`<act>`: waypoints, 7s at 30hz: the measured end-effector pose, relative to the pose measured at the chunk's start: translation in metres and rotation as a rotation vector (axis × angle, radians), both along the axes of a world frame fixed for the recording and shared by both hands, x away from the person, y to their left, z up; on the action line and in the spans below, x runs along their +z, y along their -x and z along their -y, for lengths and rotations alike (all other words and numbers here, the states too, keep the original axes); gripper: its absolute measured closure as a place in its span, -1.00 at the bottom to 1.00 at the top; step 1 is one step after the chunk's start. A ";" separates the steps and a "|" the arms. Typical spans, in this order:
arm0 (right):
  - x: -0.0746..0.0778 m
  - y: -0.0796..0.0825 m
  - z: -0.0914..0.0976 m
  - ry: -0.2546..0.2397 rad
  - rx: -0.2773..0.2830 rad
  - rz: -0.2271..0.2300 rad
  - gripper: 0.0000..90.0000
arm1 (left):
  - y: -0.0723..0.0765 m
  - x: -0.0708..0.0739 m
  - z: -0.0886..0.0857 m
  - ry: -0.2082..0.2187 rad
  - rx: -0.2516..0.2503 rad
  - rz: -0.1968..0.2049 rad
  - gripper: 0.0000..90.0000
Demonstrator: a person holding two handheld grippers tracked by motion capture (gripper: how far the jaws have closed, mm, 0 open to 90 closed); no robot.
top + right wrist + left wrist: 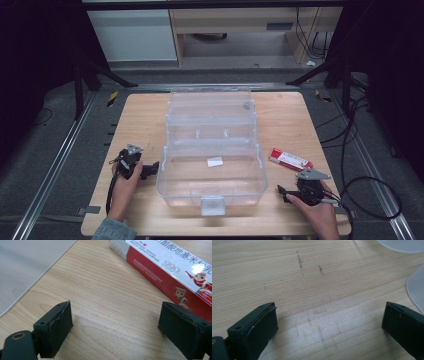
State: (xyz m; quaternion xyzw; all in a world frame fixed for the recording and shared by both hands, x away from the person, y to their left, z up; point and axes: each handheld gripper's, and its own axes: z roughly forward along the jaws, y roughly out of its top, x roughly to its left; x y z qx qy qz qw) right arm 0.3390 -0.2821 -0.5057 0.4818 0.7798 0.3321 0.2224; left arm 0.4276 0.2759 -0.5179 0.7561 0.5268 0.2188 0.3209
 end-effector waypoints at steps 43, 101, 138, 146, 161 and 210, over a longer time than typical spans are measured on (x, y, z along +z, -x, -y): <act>0.027 -0.082 0.039 0.118 0.175 -0.153 -0.63 | 0.004 0.000 0.003 0.001 -0.012 0.000 -1.00; 0.049 -0.057 0.005 0.252 0.082 -0.533 0.01 | 0.003 0.000 0.006 -0.001 -0.036 0.001 -1.00; 0.128 -0.039 0.005 0.224 0.217 -0.208 0.14 | 0.009 0.000 0.007 -0.001 -0.051 0.002 -1.00; 0.155 -0.044 -0.008 0.207 0.259 -0.130 0.14 | 0.009 0.000 0.007 -0.001 -0.051 0.002 -1.00; 0.192 -0.060 -0.064 0.206 0.398 -0.063 0.14 | 0.009 0.000 0.007 -0.001 -0.053 0.003 -1.00; 0.173 -0.058 -0.176 0.312 0.721 -0.072 0.14 | 0.010 0.000 0.008 -0.003 -0.052 0.004 -1.00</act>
